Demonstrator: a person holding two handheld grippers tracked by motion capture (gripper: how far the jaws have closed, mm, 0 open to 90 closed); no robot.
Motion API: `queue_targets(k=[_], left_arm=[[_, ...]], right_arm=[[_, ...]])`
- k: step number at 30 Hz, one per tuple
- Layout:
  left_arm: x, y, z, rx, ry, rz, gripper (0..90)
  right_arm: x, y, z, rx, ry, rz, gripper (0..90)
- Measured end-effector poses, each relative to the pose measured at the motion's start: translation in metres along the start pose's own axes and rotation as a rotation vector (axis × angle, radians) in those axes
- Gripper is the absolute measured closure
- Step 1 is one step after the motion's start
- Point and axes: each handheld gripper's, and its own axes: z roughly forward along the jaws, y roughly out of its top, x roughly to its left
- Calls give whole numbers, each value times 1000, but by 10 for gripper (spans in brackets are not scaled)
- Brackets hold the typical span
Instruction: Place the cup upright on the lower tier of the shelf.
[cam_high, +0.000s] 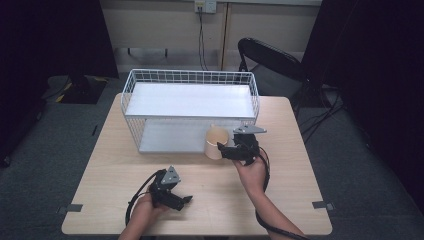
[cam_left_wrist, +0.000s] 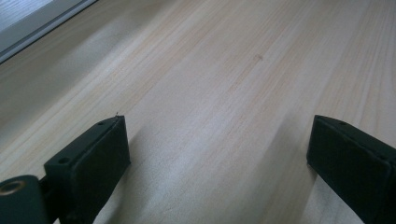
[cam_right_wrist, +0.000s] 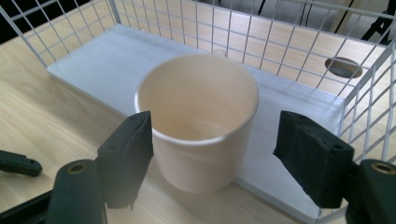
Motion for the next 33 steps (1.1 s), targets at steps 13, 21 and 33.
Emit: queue_targets(k=[13, 21, 33], left_arm=[[0, 0, 0, 0, 0, 3, 53], [0, 0, 0, -1, 0, 1, 53], [0, 0, 0, -1, 0, 0, 53]], right_arm=[[7, -10, 18, 30, 5, -12, 263], [8, -9, 23, 36, -7, -19, 267], [7, -7, 30, 29, -40, -21, 333]])
